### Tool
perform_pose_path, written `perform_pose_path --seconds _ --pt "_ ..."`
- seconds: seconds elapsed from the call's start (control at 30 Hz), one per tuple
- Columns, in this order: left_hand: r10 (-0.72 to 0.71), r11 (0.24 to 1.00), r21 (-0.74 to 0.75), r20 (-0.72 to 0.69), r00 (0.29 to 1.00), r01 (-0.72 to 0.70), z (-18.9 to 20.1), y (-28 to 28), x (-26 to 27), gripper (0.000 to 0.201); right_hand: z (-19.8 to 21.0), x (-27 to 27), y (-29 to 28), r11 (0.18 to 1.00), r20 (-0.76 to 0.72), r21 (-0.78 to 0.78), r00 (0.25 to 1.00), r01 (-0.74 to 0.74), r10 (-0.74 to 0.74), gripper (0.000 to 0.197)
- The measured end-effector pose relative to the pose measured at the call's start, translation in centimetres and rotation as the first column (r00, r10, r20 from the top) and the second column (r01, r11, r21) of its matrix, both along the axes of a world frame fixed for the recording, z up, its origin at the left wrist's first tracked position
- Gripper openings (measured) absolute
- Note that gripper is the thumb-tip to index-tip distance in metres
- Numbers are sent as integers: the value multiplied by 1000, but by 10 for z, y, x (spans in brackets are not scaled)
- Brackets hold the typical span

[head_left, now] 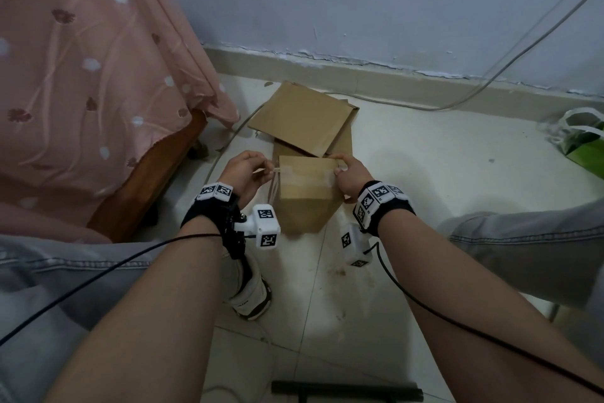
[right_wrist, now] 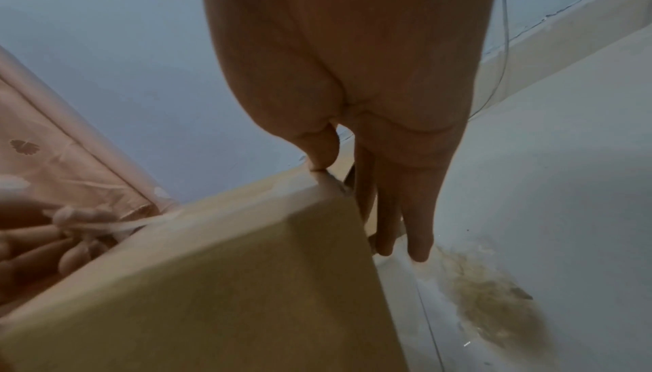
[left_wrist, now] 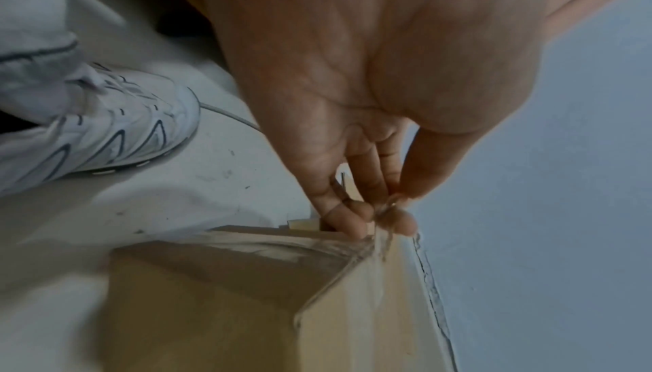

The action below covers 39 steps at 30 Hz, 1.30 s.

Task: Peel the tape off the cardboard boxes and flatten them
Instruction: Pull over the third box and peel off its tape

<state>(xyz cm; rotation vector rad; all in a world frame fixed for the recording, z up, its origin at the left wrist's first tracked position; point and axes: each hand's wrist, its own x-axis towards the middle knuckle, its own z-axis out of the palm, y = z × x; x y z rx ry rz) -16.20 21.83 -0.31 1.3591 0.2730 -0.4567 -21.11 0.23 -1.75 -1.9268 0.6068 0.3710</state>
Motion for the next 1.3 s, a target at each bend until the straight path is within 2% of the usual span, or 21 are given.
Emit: perform_pose_path --seconds 0.13,0.17,0.23,0.33,0.37,0.43,0.47,0.5,0.57,0.63,0.73,0.8,0.87,0.97,1.0,1.07,1.1,1.23,1.3 --pt "86 992 -77 -139 987 -97 -1 3 -4 21 2 0 5 1000 -8 -5 1000 -15 15 39" --pt "73 996 -44 -172 982 -82 -1 1 -5 21 3 0 6 1000 -20 -7 1000 -24 24 40" --pt "7 992 123 -177 984 15 -1 -3 -8 26 5 -1 6 999 -49 -9 998 -39 39 40" --pt "-84 939 320 -143 986 126 0 -14 -9 50 7 -1 5 998 -81 -33 996 -46 43 40" --pt "-110 902 404 -121 987 150 1 -20 -9 56 7 -1 4 999 -82 -34 996 -39 36 40" --pt "-191 770 606 -82 978 201 3 -28 -10 60 5 -2 1 999 -87 -29 996 -24 21 39" --pt "-213 739 641 -73 974 209 4 -30 -10 58 5 -2 0 999 -88 -30 996 -17 15 37" --pt "-213 765 607 -79 974 216 4 -32 -10 53 5 -4 -2 999 -86 -40 996 -10 7 34" --pt "-174 889 410 -107 979 203 2 -33 -10 45 5 -8 -8 998 -92 -52 995 17 -22 30" --pt "-105 961 241 -143 984 138 1 -38 -10 41 4 -11 -14 997 -117 -55 992 47 -53 26" --pt "31 999 38 -217 976 -23 5 -46 -10 34 -1 -10 -16 992 -133 -112 988 62 -77 22" --pt "60 995 -64 -290 955 -82 6 -43 -8 27 -8 -7 -19 985 -190 -173 981 4 -37 31" --pt "28 993 -98 -331 943 -64 8 -40 -7 21 -2 -3 -16 968 -248 -229 968 -104 46 36" --pt "22 992 -109 -365 931 -66 6 -42 -8 18 25 7 3 919 -254 -299 950 -258 184 46" --pt "31 993 -96 -358 933 -69 5 -44 -7 18 30 12 8 884 -279 -328 928 -333 246 65" --pt "32 998 -48 -341 940 -51 1 -46 -9 20 37 11 13 852 -395 -301 870 -428 297 122" --pt "19 999 -30 -332 943 -31 -2 -46 -10 21 38 9 12 835 -424 -304 850 -458 312 135" --pt "-49 997 -67 -307 951 30 -7 -47 -16 29 29 -3 12 853 -373 -337 888 -399 268 137" --pt "-92 994 -77 -277 957 73 -6 -46 -16 34 24 1 15 837 -386 -363 883 -410 265 136"
